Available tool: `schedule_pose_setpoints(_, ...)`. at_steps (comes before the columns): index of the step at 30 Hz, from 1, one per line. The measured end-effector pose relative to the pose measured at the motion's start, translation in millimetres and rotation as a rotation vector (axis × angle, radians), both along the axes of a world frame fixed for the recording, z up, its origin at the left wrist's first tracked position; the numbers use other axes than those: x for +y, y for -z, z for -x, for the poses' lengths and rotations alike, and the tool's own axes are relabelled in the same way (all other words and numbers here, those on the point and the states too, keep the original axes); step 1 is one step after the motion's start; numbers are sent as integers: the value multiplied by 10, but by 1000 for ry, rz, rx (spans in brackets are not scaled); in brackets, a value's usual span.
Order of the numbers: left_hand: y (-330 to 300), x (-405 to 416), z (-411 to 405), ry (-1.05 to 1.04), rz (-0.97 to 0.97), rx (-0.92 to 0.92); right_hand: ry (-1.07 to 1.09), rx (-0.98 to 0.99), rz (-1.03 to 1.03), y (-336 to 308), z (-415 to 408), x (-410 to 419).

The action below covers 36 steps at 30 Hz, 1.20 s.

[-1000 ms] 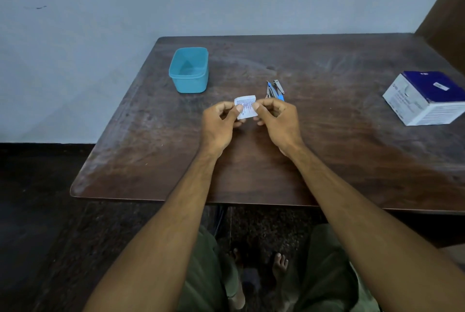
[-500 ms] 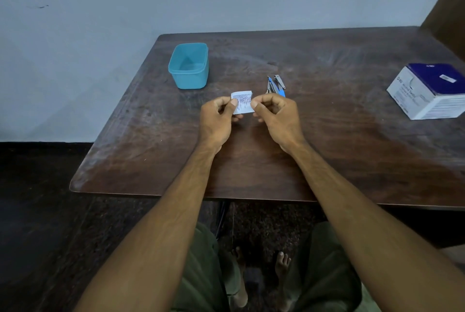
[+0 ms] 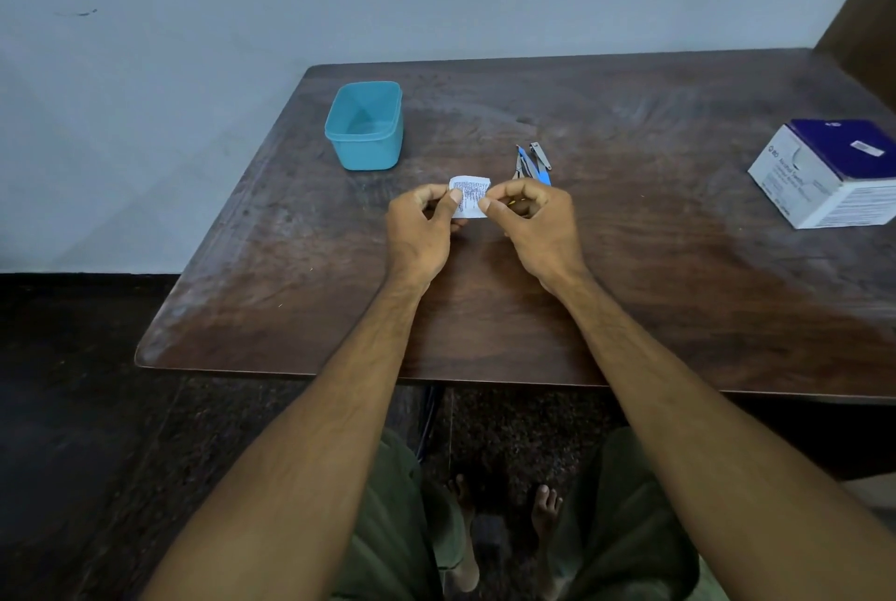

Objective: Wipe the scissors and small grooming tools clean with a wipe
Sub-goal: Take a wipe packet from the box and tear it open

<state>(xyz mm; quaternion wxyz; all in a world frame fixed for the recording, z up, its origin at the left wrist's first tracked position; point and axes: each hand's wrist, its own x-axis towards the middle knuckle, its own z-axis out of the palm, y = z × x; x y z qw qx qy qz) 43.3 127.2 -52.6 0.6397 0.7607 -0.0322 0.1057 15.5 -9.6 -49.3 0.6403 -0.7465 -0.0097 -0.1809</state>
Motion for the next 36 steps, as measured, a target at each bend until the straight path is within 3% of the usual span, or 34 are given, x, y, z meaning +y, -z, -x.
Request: schedule_pose_setpoints(36,-31,13,29,59,-16,-12,-77,36,-105,37,-61,-48)
